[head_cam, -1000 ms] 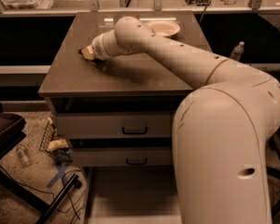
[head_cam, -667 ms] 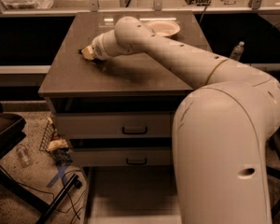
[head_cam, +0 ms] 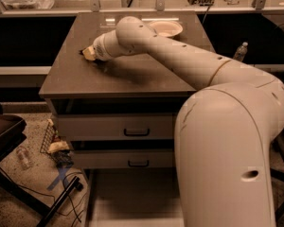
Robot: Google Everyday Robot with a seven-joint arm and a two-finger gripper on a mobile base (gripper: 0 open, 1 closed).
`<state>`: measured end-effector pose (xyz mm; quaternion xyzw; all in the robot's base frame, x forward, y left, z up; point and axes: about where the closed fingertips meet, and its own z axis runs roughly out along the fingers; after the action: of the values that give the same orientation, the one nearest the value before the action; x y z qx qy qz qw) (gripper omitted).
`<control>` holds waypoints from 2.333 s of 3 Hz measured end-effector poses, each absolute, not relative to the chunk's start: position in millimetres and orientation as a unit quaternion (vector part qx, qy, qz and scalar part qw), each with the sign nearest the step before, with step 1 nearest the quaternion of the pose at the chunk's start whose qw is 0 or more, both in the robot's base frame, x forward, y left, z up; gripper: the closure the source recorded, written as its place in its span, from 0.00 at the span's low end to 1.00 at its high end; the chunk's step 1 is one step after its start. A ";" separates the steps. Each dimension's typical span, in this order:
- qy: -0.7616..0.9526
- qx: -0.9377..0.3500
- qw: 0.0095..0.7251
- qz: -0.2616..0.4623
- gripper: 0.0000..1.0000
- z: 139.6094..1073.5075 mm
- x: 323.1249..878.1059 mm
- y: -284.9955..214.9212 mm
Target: Place rxbar chocolate into bottom drawer
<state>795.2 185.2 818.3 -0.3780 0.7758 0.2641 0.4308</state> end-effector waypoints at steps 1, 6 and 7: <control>0.776 -0.378 0.431 0.264 1.00 818.3 795.2 185.1; 0.776 -0.378 0.430 0.264 0.00 817.7 795.0 185.9; 0.777 -0.377 0.430 0.262 0.00 817.7 794.9 184.9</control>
Offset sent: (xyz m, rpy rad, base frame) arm 0.0000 0.0000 0.0001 -0.0001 0.0000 0.0000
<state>794.9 184.9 817.7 -0.3774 0.7772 0.2618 0.4301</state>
